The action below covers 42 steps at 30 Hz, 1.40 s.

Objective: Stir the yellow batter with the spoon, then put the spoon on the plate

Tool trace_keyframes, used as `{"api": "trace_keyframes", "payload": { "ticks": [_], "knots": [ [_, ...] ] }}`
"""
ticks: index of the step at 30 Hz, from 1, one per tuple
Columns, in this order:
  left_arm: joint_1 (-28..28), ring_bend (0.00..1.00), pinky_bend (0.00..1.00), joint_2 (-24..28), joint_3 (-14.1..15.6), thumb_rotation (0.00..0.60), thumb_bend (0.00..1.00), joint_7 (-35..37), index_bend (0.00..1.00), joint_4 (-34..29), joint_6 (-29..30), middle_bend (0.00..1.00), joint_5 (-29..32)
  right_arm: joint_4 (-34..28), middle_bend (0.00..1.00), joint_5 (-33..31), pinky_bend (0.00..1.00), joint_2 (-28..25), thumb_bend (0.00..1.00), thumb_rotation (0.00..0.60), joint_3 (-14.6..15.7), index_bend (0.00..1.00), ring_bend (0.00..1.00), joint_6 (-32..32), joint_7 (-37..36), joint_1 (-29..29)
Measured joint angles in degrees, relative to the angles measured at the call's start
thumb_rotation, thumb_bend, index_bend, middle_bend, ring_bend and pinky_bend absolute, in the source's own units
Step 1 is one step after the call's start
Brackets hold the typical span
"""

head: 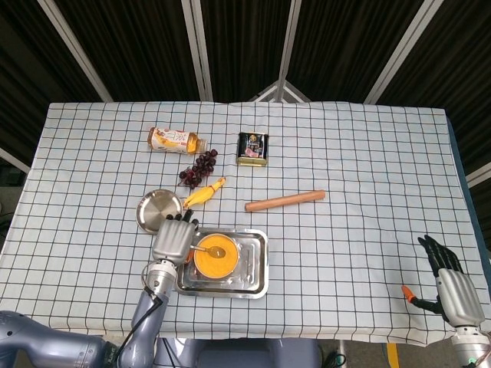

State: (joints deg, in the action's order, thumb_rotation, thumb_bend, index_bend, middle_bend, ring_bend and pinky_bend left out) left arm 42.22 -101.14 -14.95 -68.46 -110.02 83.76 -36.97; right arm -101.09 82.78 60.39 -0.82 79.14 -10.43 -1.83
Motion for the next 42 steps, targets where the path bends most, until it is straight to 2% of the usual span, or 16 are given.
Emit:
{"api": "trace_keyframes", "payload": {
  "ticks": [2,4,7,9,10,14,17,26,35,42],
  "knots": [
    [-0.6,0.27,0.27,1.8,0.5,0.600,0.31,1.7,0.31,-1.2,0.0,0.16,-1.3,0.0,0.00,-0.1,0.00,0.0,0.32,0.600,0.0,0.00,0.00,-0.1,0.1,0.0],
    [-1.2,0.32,0.33,3.6,1.0,0.600,0.30,3.2,0.30,-2.3,-0.1,0.23,-2.6,0.0,0.00,-0.2,0.00,0.0,0.32,0.600,0.0,0.00,0.00,-0.3,0.2,-0.1],
    [-2.2,0.48,0.48,7.2,2.1,0.600,0.30,5.3,0.30,-4.0,-0.4,0.42,-4.9,-0.2,0.00,-0.3,0.00,0.0,0.32,0.600,0.1,0.00,0.00,-0.5,0.4,-0.1],
    [-2.8,0.62,0.62,9.8,2.8,0.600,0.30,6.4,0.30,-5.0,-0.6,0.58,-6.5,-0.3,0.00,-0.3,0.00,0.1,0.32,0.600,0.1,0.00,0.00,-0.4,0.6,-0.1],
    [-3.0,0.66,0.66,11.0,3.1,0.600,0.30,6.9,0.31,-5.3,-0.7,0.63,-7.2,-0.4,0.00,-0.3,0.00,0.1,0.32,0.600,0.1,0.00,0.00,-0.4,0.7,-0.1],
    [-3.8,0.88,0.87,15.4,4.0,0.600,0.30,9.4,0.40,-6.7,-1.7,0.88,-9.3,-0.5,0.00,-0.3,0.00,0.2,0.32,0.600,0.2,0.00,0.00,-0.5,1.0,-0.1],
    [-3.8,0.96,0.94,16.8,4.2,0.600,0.30,10.5,0.48,-6.9,-2.6,0.97,-10.0,-0.6,0.00,-0.3,0.00,0.1,0.32,0.600,0.2,0.00,0.00,-0.5,1.1,-0.1],
    [-0.8,0.98,0.95,14.7,4.4,0.600,0.47,5.6,0.48,-5.8,-3.6,0.99,-5.4,-0.7,0.00,-0.5,0.00,0.1,0.32,0.600,0.1,0.00,0.00,-0.5,1.0,-0.1],
    [3.9,0.98,0.96,8.0,3.5,0.600,0.49,-0.7,0.47,-3.9,-2.9,0.99,3.0,-0.5,0.00,-0.7,0.00,-0.2,0.32,0.600,0.0,0.00,0.00,-0.8,-0.1,-0.2],
    [6.1,0.98,0.96,5.2,3.5,0.600,0.51,-2.7,0.46,-3.4,-0.5,0.99,5.5,-0.5,0.00,-0.4,0.00,-0.3,0.32,0.600,0.1,0.00,0.00,-0.9,-0.3,-0.3]
  ]
}}
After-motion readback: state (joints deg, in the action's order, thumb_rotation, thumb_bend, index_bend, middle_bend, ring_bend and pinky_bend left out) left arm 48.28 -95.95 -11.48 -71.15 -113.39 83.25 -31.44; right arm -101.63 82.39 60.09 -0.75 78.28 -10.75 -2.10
